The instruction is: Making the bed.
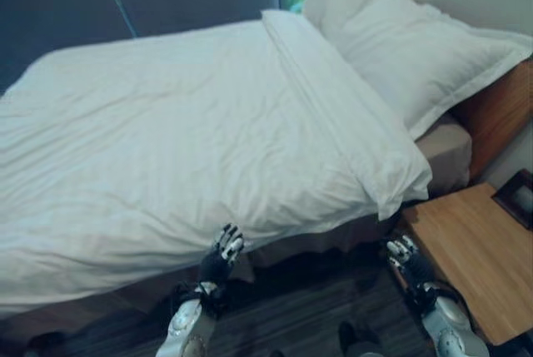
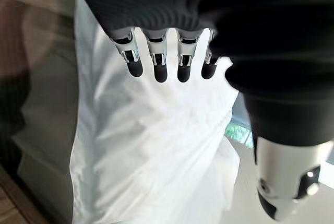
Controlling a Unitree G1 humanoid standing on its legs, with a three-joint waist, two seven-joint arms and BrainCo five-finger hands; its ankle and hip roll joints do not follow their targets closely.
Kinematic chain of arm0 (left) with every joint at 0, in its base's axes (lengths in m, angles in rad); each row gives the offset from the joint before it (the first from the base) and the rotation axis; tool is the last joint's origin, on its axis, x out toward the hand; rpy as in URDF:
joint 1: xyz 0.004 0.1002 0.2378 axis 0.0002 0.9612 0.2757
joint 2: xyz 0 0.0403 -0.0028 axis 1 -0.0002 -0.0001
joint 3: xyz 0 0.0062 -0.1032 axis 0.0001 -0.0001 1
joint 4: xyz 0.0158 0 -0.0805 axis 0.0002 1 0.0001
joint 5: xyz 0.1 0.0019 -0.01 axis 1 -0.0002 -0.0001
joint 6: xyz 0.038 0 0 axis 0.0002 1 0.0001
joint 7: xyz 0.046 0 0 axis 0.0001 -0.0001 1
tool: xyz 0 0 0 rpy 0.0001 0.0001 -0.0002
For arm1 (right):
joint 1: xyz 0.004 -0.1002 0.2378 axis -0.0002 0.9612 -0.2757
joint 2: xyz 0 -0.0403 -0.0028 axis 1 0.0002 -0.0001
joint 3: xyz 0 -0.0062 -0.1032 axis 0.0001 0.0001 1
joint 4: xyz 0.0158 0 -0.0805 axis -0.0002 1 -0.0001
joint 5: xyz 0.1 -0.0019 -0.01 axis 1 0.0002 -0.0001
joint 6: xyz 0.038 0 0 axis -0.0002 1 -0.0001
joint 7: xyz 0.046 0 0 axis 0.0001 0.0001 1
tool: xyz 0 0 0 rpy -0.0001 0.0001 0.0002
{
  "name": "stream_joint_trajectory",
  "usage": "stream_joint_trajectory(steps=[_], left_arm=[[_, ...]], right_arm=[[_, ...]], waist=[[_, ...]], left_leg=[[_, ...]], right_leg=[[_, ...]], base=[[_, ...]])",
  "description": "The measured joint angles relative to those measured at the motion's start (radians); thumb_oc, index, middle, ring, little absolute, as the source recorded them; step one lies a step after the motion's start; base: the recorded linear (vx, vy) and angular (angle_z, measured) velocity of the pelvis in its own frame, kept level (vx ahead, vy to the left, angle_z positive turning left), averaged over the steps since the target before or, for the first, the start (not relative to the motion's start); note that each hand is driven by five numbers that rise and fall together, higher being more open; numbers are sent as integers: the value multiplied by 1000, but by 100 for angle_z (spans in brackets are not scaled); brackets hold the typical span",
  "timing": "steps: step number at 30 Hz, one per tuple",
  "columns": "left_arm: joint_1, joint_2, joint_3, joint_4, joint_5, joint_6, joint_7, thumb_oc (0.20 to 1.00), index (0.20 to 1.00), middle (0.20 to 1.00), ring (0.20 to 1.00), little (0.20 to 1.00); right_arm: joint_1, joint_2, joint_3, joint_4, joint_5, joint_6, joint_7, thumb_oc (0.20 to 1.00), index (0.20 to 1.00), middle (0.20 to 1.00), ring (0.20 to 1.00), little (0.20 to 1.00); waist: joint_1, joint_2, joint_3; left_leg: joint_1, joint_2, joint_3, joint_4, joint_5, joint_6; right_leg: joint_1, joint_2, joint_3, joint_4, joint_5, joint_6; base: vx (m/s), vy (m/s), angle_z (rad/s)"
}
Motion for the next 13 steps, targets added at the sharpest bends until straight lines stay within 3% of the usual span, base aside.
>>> stream_joint_trajectory(steps=[3, 13], left_arm=[[19, -21, -36, 25, 1, 11, 6, 1000, 1000, 1000, 1000, 1000], [16, -14, -76, 94, 147, 6, 44, 1000, 1000, 1000, 1000, 1000]], right_arm=[[20, 9, 2, 3, -46, -3, -31, 1000, 1000, 1000, 1000, 1000], [35, -17, 113, 3, -234, -10, -69, 1000, 1000, 1000, 1000, 1000]], waist=[[18, 1, -24], [15, -10, -54]], left_leg=[[-1, 7, -3, 0, 0, 1], [-1, 19, -24, 0, 7, 12]], right_leg=[[6, 7, 0, 5, -5, -3], [14, 17, -17, 8, -5, -4]], base=[[23, -9, 4], [5, -9, 4]])
